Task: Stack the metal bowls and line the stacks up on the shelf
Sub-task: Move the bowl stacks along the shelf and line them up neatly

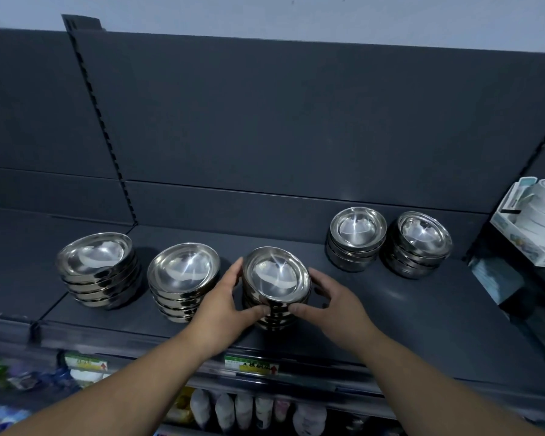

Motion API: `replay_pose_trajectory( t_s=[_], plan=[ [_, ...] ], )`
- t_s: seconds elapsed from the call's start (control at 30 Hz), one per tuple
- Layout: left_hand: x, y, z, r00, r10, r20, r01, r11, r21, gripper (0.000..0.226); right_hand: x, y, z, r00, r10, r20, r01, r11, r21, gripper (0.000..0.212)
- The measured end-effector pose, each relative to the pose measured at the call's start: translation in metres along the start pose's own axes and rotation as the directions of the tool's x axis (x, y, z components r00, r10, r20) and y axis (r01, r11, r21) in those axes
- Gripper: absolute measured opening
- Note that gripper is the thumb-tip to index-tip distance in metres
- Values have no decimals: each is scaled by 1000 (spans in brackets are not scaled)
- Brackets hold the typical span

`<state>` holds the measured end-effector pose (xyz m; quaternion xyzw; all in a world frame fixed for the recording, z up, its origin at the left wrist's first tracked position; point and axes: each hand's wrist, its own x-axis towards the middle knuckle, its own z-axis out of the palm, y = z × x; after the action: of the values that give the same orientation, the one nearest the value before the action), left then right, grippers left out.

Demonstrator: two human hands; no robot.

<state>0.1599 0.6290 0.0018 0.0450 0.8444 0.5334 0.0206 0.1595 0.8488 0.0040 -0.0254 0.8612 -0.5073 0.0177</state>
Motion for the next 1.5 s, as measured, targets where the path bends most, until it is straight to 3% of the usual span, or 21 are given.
replay_pose_trajectory(
  t_s=[0.23,0.7,1.17,1.5],
  plan=[
    [-7,-2,4,1000,-11,-18,12,999,43,94,1,2,-2,1000,13,-11,-13,1000,8,86],
    [-7,-9,9,998,-55,-44,57,997,60,102,-1,13,7,999,-34,-36,35,999,19,89],
    [-8,6,8,997,-5,-76,12,995,96,106,-3,14,6,990,-96,-105,90,994,-65,70],
    [-10,10,4,999,-13,-35,17,992,127,110,-10,10,4,998,-56,-12,54,989,-139,67]
  ],
)
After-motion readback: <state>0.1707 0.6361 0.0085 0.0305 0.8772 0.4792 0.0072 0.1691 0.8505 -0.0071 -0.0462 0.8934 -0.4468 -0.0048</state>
